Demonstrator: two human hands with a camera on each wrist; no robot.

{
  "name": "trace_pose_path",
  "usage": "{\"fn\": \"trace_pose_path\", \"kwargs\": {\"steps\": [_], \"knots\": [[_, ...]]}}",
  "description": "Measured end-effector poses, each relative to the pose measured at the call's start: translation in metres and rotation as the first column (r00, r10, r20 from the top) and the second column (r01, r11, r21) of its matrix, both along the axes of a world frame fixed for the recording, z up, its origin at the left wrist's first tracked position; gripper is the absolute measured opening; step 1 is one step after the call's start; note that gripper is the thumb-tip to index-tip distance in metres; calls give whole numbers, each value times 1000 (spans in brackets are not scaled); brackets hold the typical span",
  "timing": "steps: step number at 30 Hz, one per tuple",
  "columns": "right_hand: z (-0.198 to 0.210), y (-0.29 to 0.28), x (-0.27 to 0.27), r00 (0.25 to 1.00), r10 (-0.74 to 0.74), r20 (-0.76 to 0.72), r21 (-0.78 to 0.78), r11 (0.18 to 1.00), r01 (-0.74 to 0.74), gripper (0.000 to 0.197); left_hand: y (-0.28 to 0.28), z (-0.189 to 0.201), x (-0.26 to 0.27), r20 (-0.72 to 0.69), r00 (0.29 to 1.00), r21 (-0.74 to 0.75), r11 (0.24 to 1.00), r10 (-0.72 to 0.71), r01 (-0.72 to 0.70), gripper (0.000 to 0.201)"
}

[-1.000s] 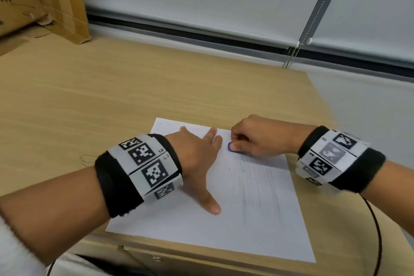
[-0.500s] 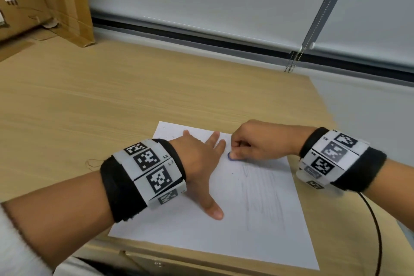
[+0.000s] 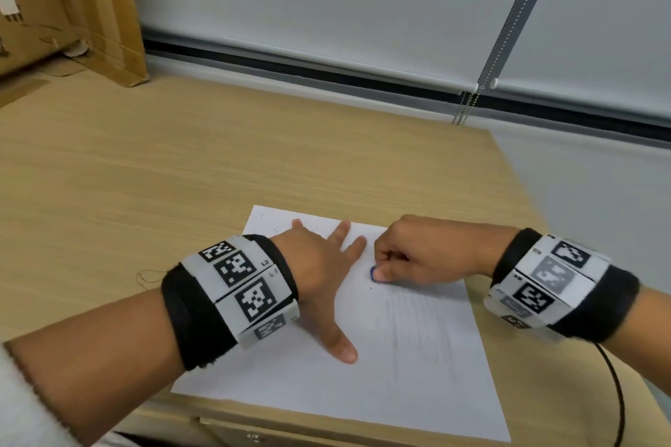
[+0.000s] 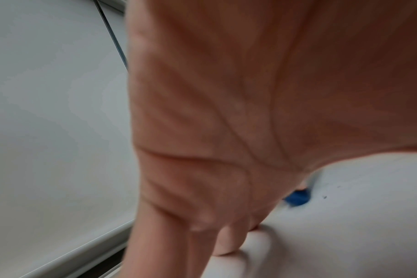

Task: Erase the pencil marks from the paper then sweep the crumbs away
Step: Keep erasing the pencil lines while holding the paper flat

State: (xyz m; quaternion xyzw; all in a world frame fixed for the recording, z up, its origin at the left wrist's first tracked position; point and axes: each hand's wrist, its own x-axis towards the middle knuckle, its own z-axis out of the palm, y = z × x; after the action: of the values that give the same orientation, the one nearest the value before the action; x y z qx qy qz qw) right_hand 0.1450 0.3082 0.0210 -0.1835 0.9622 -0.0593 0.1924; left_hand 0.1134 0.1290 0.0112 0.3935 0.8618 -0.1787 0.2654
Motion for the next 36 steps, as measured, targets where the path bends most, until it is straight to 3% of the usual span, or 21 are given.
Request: {"fn": "trace_pose_path", "kwargs": {"steps": [7,11,16,21,25,30,36], "knots": [[6,-6,-14,997,-32,-64,18,999,33,32,-2,1,1,-15,1000,-7,1000,-12,12,144],[5,-15,12,989,82,126,13,996,-84,36,0,2,2,-9,1000,-7,1000,2,-2,141],[8,-8,8,999,1,-45,-9,1000,-2,36,-1,4,2,6,1000,-3,1000,2,-2,139],[4,-20,36,987,115,112,-19,993,-113,37,1,5,5,-14,1000,-24,1000,4,-4,138],[7,-5,14,1000,18,6,-19,1000,-18,38,1,6,3,16,999,-24,999,28,-28,138],[3,-11,41,980,84,181,-49,996,-77,37,2,5,4,19,1000,-35,999,22,-22,139],[4,8,4,994,-77,-72,-19,997,75,34,0,7,5,12,1000,-35,999,15,-14,138]]}}
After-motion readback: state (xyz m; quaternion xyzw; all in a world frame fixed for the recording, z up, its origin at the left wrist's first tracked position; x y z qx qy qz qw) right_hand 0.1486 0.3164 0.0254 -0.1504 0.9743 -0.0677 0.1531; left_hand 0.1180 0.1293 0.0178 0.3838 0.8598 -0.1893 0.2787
